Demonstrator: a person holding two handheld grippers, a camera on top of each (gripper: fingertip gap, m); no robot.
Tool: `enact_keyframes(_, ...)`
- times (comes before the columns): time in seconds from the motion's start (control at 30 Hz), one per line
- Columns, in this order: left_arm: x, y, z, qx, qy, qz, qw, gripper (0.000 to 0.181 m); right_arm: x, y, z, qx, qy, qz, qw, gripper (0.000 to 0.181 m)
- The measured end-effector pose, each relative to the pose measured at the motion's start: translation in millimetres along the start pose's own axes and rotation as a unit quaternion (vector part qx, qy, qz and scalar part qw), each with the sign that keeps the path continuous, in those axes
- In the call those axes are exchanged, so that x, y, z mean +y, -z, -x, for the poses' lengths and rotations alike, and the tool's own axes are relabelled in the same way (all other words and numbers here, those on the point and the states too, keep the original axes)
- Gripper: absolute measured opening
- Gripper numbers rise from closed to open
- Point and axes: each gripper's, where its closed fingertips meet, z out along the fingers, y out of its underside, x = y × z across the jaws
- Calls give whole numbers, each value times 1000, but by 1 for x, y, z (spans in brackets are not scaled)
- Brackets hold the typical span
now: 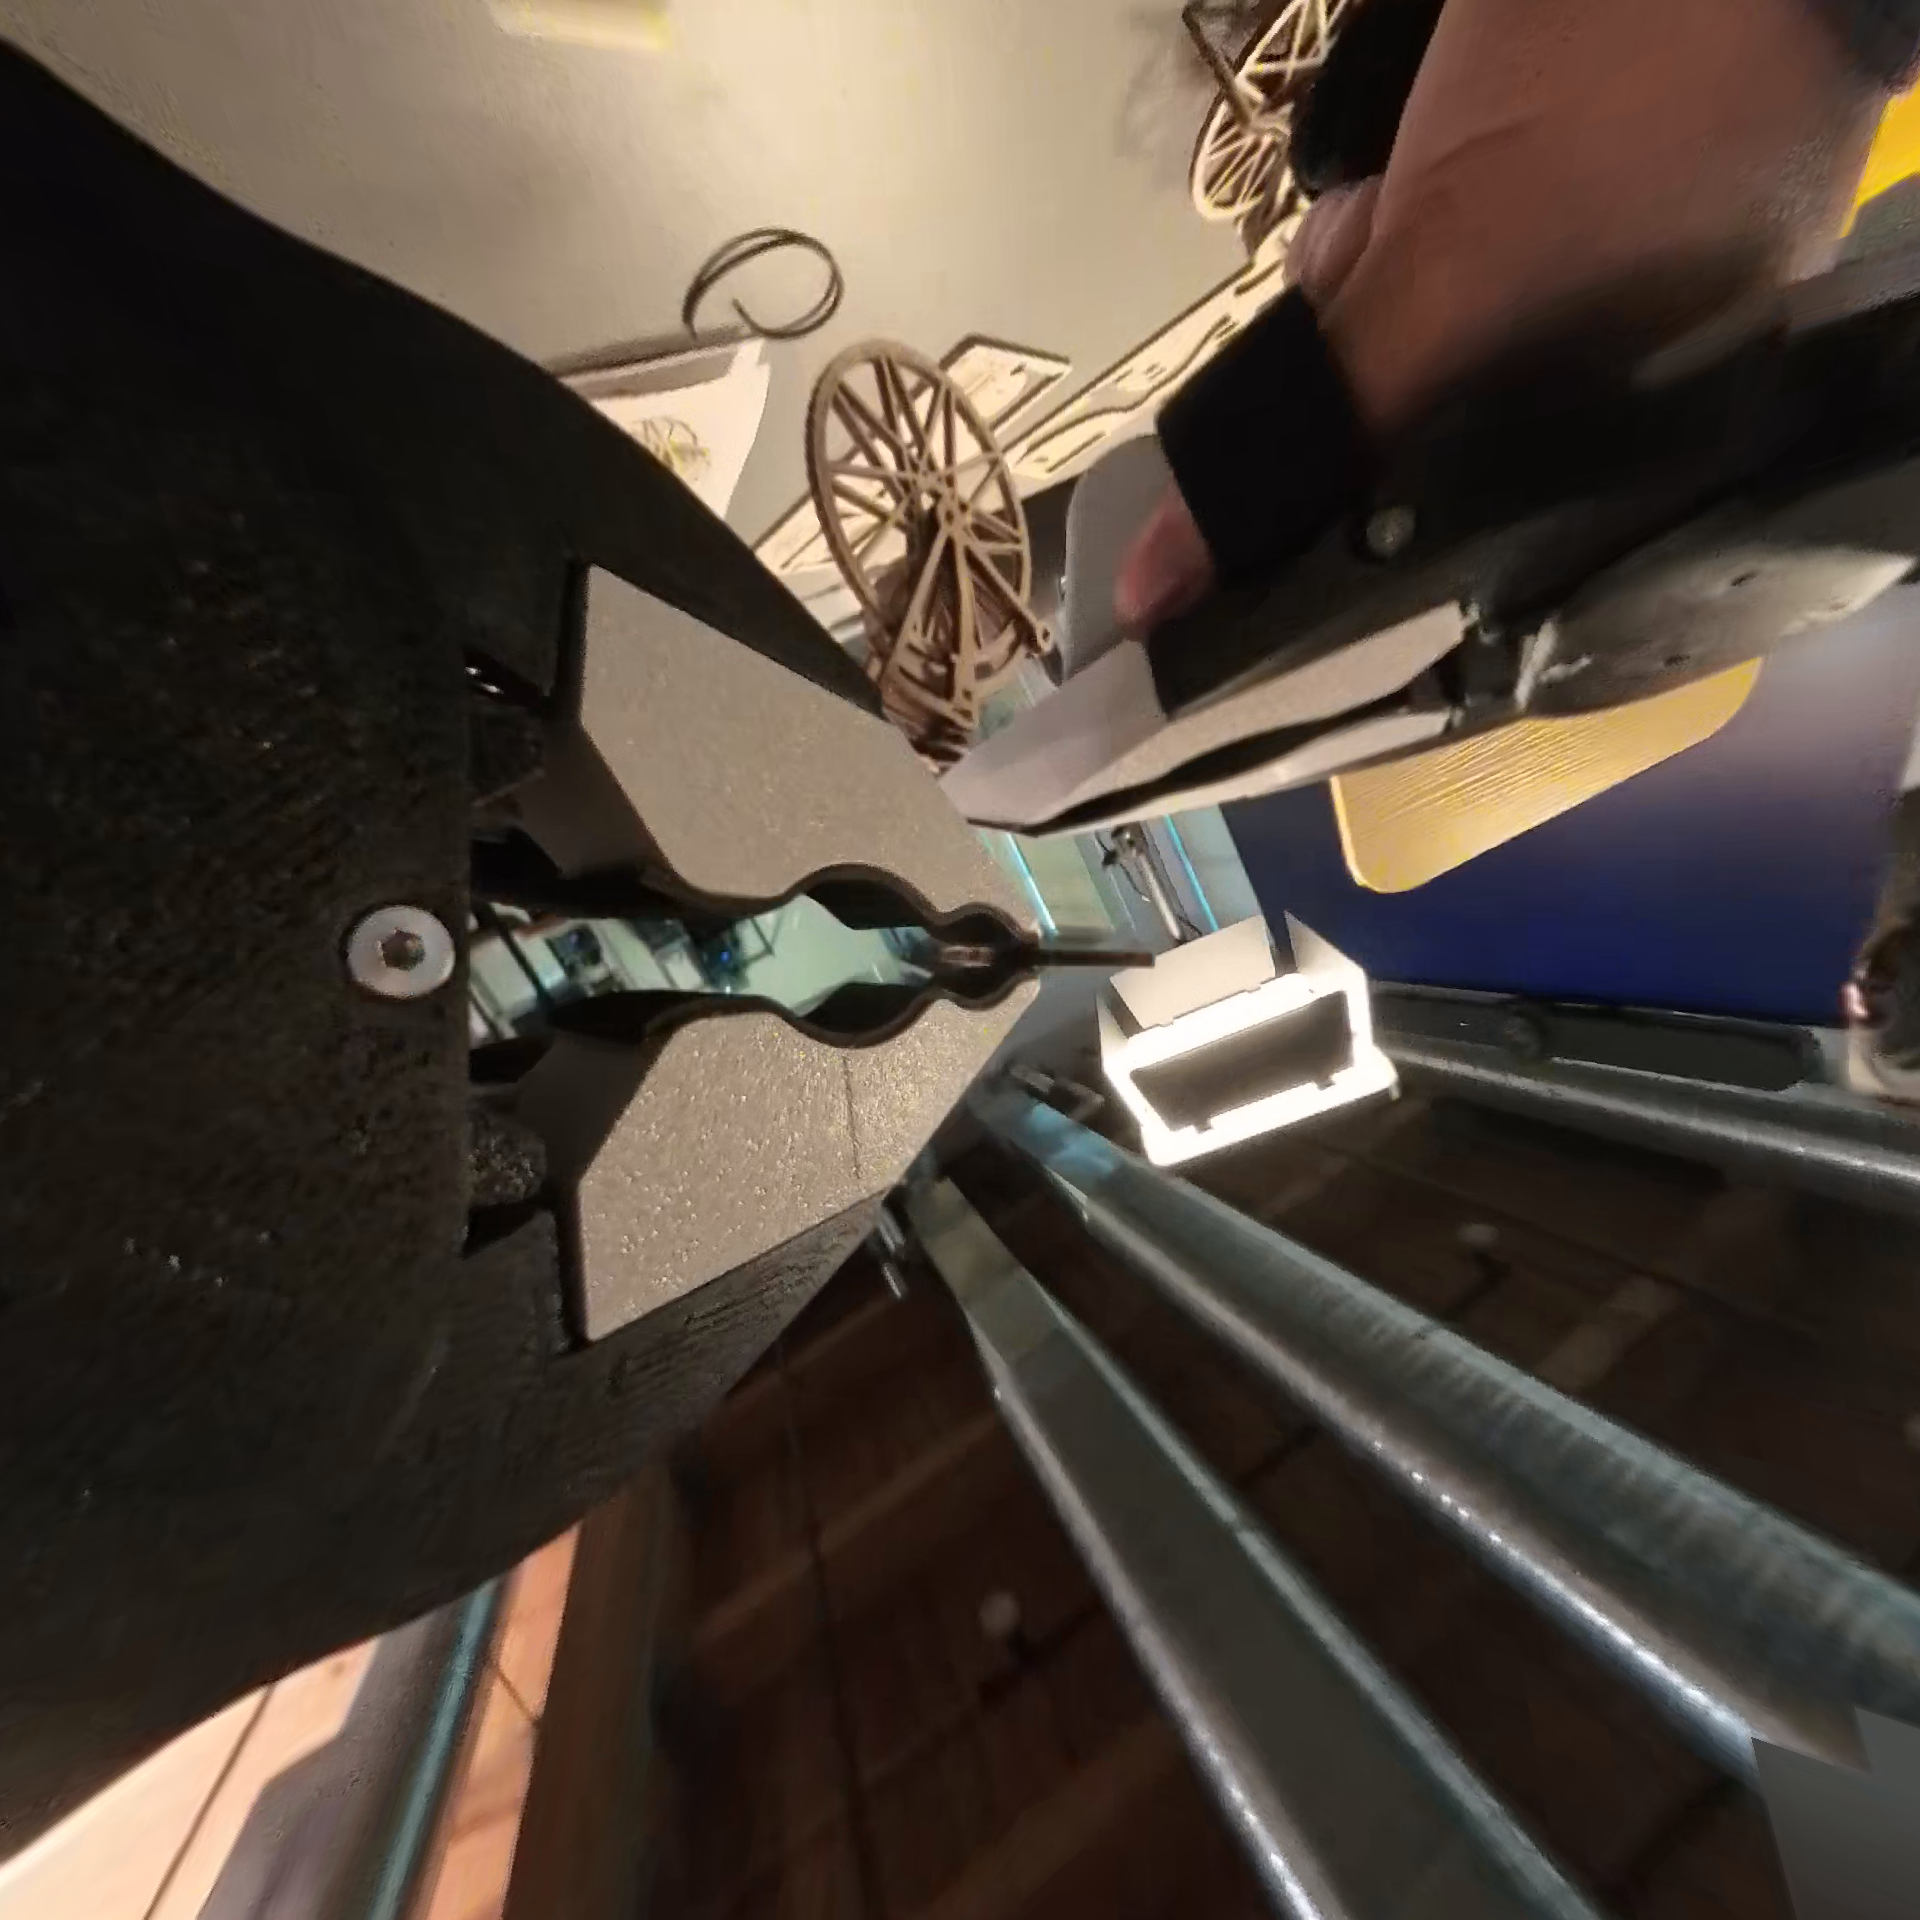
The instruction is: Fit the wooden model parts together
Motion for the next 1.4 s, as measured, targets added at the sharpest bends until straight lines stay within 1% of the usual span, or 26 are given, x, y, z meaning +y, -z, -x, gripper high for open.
enact_keyframes(0.13, -14, 9, 2, -22, -11, -38, 999, 2, -9, 3, 1, 2, 59, -12, 998, 0)
enact_keyframes(0.27, -18, 11, 1, -27, -16, -55, 998, 2, -9, 3, 2, 10, 87, -8, 996, 0)
enact_keyframes(0.47, -19, 11, 0, -22, -9, -65, 998, 2, -6, 2, -1, 19, 77, 1, 997, 0)
enact_keyframes(0.67, -25, 15, -1, 8, 49, -92, 994, 2, -9, 2, -6, 29, 66, -3, 997, 0)
enact_keyframes(0.8, -30, 16, -2, 15, 69, -105, 992, 2, -16, 0, -12, 44, 51, -4, 998, 0)
enact_keyframes(1.0, -34, 18, -2, 3, 58, -117, 991, 2, -22, -2, -18, 60, 41, 3, 997, 0)
enact_keyframes(1.4, -31, 16, 0, -10, 37, -109, 993, 2, -19, -4, -10, 46, 22, 11, 999, 0)
